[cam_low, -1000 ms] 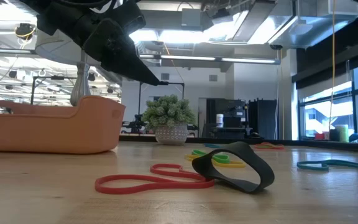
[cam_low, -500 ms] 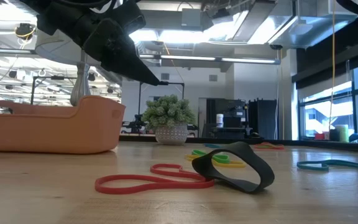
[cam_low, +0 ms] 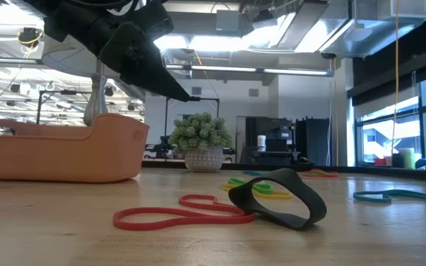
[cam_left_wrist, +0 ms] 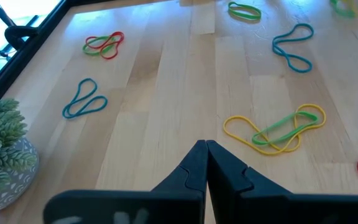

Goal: Pick and place rubber bands into bin
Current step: Put the yellow rubber band into the orange bin

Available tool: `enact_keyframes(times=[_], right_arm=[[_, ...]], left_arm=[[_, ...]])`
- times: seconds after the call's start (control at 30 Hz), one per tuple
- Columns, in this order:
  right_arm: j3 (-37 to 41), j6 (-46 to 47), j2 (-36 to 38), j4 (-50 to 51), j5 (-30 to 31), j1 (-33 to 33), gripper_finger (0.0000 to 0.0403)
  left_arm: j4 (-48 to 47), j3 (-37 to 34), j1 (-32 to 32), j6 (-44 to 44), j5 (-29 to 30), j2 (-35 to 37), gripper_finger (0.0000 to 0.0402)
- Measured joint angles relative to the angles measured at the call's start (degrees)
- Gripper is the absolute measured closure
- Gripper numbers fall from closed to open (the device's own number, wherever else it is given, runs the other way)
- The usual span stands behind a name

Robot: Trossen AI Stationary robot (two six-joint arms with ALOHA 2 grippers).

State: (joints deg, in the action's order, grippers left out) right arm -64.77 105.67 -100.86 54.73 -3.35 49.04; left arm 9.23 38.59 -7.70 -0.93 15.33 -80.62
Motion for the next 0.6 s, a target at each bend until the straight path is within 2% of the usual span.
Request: enact_keyframes(times=[0.23, 0.5, 0.6], right_arm=[[-7.57, -2.15, 0.4, 16.59, 6.03, 0.0, 0.0401], [-13.9, -2.64, 0.42, 34.1, 20.68, -0.27, 0.0402], [-14.29, -6.11, 0.82, 35.28, 24.66, -1.49, 0.0402]], left_arm=[[-0.01, 0.0, 0.0, -0.37, 0.0, -0.01, 0.0398], [0.0, 0.0, 0.0, -0.6, 0.02, 0.0, 0.0399], [-0.05, 0.0, 0.0, -0.68, 0.37, 0.09, 0.04]])
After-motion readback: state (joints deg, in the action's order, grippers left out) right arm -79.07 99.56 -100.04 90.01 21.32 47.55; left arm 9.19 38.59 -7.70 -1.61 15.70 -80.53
